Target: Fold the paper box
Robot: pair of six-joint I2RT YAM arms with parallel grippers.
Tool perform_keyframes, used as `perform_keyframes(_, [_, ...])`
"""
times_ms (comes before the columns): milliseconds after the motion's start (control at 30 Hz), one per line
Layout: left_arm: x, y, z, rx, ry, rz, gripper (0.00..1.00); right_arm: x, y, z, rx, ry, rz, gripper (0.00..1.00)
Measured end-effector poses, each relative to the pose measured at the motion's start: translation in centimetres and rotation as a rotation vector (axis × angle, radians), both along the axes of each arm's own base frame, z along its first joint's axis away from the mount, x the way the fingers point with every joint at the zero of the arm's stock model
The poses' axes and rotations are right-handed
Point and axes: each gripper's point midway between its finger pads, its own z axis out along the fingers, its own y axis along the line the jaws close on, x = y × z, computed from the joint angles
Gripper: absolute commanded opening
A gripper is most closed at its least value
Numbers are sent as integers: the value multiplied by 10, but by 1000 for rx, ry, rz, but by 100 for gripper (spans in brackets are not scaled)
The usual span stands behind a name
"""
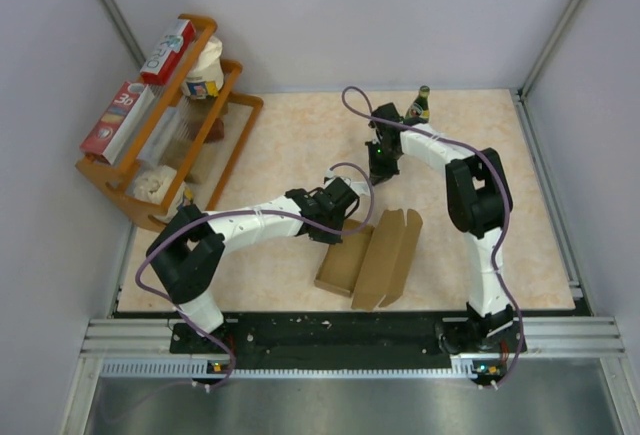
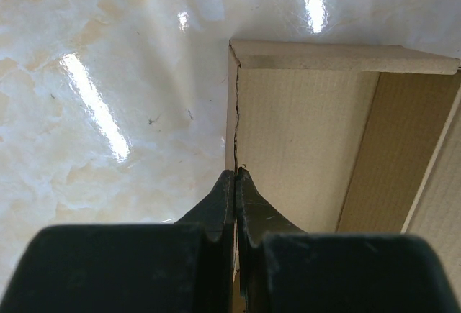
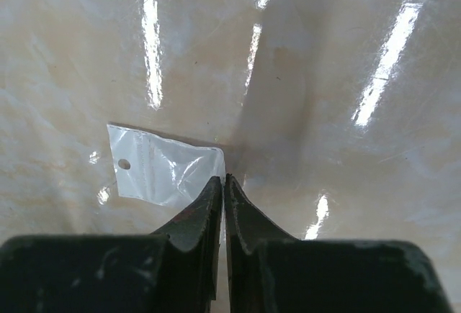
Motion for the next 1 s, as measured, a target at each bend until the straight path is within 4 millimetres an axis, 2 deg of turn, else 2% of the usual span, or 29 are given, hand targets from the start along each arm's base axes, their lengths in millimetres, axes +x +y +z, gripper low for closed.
perform_keyframes(167, [0, 0, 0, 0, 0, 0, 0, 5, 2, 2, 9, -20, -2, 0])
perform_keyframes(300, [0, 0, 0, 0, 0, 0, 0, 11, -1, 15, 1, -65, -13, 0])
perform_keyframes(433, [0, 0, 0, 0, 0, 0, 0, 19, -9, 57, -2, -175, -49, 0])
perform_keyframes(533, [0, 0, 0, 0, 0, 0, 0, 17, -20, 110, 33, -288, -88, 0])
perform_keyframes(667, [0, 0, 0, -1, 1, 1, 0, -4, -35, 182, 106, -439, -123, 0])
perform_keyframes(767, [2, -1, 0, -5, 1, 4, 0, -32, -41, 207, 146, -492, -131, 0])
perform_keyframes(867, [6, -3, 0, -14, -2, 10, 0, -60, -41, 206, 158, -486, -116, 0])
perform_keyframes(1000, [10, -4, 1, -22, -3, 15, 0, -99, -34, 181, 144, -417, -72, 0])
